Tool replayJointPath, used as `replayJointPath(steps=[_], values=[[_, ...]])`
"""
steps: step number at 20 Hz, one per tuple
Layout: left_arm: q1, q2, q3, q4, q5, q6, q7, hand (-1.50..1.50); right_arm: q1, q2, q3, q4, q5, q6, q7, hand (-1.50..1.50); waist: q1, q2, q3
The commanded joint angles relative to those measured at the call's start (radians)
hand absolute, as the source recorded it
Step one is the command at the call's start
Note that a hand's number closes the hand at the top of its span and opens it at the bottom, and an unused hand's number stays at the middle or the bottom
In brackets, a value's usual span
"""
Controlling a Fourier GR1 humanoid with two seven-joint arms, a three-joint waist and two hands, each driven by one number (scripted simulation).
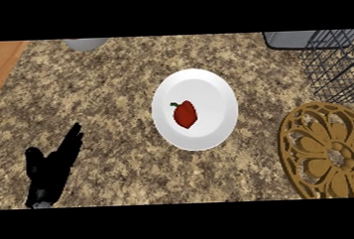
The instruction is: Pick the lemon from the placemat and place it in the basket
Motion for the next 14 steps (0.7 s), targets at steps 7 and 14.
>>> replayJointPath(steps=[7,14], values=[[0.038,-0.045,-0.029,0.129,-0.027,-0.004,0.012,0.0,0.023,-0.049,-0.068,0.301,-0.028,-0.053,-0.255,1.5,-0.006,0.015,-0.013],[0.055,-0.02,-0.027,0.06,-0.019,-0.023,0.056,0.0,0.046,-0.133,0.028,0.415,0.14,-0.158,-0.298,1.5,0.009,0.019,-0.013]])
